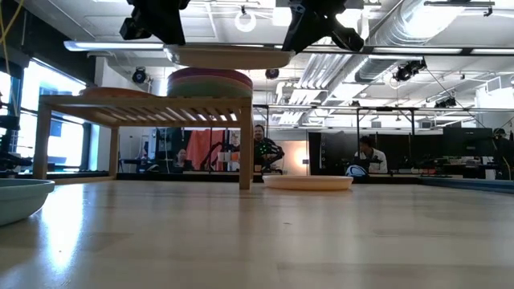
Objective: Place and stack plates onto a shelf
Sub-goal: Stack the gray plate on top of the dark brown plate on the shelf
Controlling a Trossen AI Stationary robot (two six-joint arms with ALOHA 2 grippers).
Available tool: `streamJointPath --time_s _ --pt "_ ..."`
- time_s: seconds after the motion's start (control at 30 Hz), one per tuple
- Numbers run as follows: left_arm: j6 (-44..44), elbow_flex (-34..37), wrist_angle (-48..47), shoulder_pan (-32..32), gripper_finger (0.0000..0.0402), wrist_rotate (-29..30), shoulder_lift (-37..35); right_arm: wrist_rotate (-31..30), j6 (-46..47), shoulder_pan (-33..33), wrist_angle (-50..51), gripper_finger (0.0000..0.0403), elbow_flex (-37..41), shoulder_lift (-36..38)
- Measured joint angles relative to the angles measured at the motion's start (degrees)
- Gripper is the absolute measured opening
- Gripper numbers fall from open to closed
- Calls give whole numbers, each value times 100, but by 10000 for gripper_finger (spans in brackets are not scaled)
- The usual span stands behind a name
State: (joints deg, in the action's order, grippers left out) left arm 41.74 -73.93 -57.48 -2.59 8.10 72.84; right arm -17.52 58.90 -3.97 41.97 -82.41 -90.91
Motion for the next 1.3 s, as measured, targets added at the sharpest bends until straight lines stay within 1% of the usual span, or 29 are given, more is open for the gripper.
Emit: streamJointPath --time_s 0.17,0.33,0.43,0.57,0.87,1.07,1.3 --pt "1 0 -26 3 49 0 0 -25 -71 2 -34 0 2 0" --pt "-10 0 -28 2 49 -9 0 -28 -187 4 -356 0 4 0" --pt "-121 0 -24 2 49 -11 0 -28 -240 4 -528 0 4 0" --pt "-244 0 -20 2 48 -4 0 -26 -240 4 -515 0 4 0" --pt "-437 0 -122 35 9 101 2 66 -239 -4 -509 0 4 0" --pt "-538 0 -140 37 4 140 7 364 -381 7 -511 0 4 0" --pt "-535 -4 -284 28 3 7 7 317 -491 7 -531 1 4 0"
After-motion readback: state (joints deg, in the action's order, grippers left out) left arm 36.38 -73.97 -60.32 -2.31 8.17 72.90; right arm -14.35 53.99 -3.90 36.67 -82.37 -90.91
